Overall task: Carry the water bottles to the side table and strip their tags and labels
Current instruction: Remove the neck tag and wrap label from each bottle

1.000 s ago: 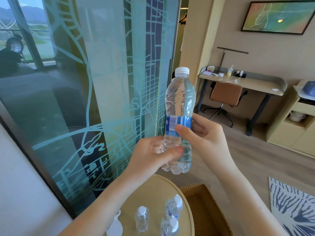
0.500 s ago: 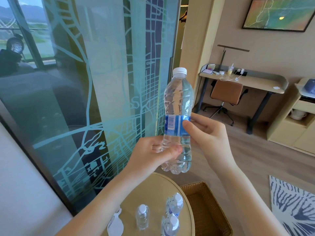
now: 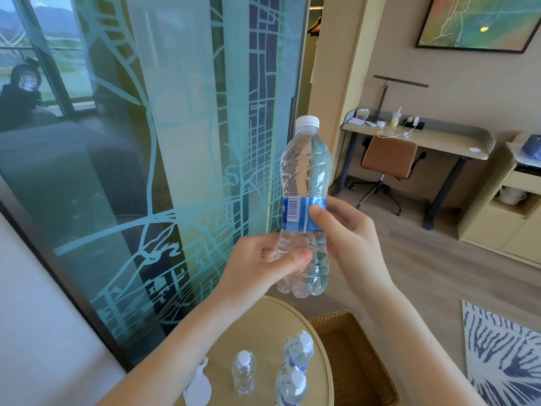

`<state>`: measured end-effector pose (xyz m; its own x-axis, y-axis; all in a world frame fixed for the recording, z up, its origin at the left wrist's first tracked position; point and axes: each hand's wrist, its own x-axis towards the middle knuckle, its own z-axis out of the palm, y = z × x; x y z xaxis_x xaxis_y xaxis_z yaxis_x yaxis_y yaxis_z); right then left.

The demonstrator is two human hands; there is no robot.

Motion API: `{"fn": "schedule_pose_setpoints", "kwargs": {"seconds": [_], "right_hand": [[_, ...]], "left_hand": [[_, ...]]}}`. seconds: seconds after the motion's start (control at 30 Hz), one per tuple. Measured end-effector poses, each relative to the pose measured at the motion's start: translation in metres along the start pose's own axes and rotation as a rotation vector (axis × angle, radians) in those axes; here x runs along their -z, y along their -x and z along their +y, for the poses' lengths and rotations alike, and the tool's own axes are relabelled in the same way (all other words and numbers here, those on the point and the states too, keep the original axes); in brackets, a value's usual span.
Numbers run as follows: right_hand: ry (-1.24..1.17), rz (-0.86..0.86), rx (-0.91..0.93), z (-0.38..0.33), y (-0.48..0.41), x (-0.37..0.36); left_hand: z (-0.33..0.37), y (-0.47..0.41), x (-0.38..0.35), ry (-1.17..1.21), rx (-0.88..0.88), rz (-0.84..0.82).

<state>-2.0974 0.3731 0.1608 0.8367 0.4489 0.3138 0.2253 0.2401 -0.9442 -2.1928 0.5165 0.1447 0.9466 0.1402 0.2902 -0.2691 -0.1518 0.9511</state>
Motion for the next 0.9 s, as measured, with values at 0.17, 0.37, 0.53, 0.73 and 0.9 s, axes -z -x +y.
{"fn": "schedule_pose_setpoints", "kwargs": {"seconds": [0.17, 0.37, 0.53, 0.73, 0.9], "right_hand": [[-0.022, -0.038, -0.037, 0.007, 0.0, -0.003], [-0.09, 0.089, -0.024, 0.009, 0.0, -0.002], [-0.088, 0.141, 0.006, 0.004, 0.001, -0.001], [-0.074, 0.163, 0.013, 0.004, 0.001, -0.003], [-0.071, 0.181, 0.005, 0.005, 0.001, -0.002]], "left_hand": [[-0.005, -0.002, 0.0, 0.012, 0.03, -0.017], [0.009, -0.014, 0.017, -0.287, 0.073, -0.07], [0.026, -0.021, 0.018, -0.386, -0.244, 0.288], [0.02, -0.018, -0.002, -0.551, -0.438, 0.322], [0.014, -0.017, -0.009, -0.719, -0.488, 0.443]]}}
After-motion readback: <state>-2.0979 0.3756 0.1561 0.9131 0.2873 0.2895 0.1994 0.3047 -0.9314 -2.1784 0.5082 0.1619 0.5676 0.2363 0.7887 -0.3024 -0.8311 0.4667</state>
